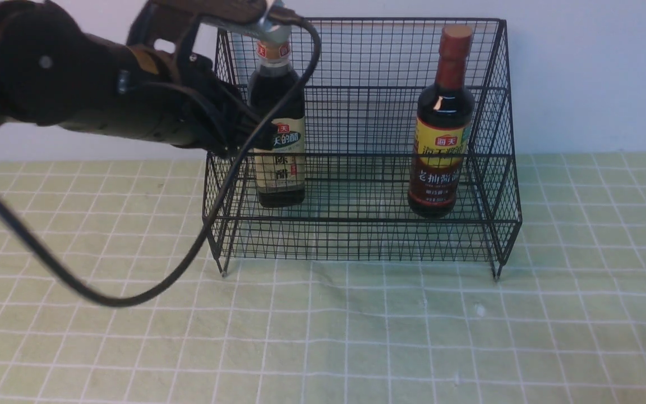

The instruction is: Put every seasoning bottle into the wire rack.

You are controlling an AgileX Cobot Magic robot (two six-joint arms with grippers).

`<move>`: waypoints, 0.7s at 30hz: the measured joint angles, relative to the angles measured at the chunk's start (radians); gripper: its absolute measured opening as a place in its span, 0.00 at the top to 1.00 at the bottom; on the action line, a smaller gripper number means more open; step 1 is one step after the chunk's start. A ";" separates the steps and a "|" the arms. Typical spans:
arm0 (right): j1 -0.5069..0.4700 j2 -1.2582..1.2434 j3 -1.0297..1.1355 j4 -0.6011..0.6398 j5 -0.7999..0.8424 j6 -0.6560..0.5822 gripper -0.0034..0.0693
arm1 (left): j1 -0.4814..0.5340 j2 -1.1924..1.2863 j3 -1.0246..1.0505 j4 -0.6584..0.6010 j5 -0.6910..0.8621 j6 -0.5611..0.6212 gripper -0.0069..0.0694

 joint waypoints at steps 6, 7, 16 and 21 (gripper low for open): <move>0.000 0.000 0.000 0.000 0.000 0.000 0.97 | 0.000 -0.274 0.251 -0.003 -0.090 -0.044 0.92; 0.000 0.000 0.000 0.000 0.000 0.000 0.97 | 0.000 -0.307 0.291 -0.007 -0.100 -0.044 0.92; 0.000 0.000 0.000 0.000 0.000 0.000 0.97 | 0.000 -0.730 0.587 -0.085 -0.127 -0.052 0.92; 0.000 0.000 0.000 0.000 0.000 0.000 0.97 | 0.000 -0.967 0.649 -0.089 -0.092 -0.052 0.92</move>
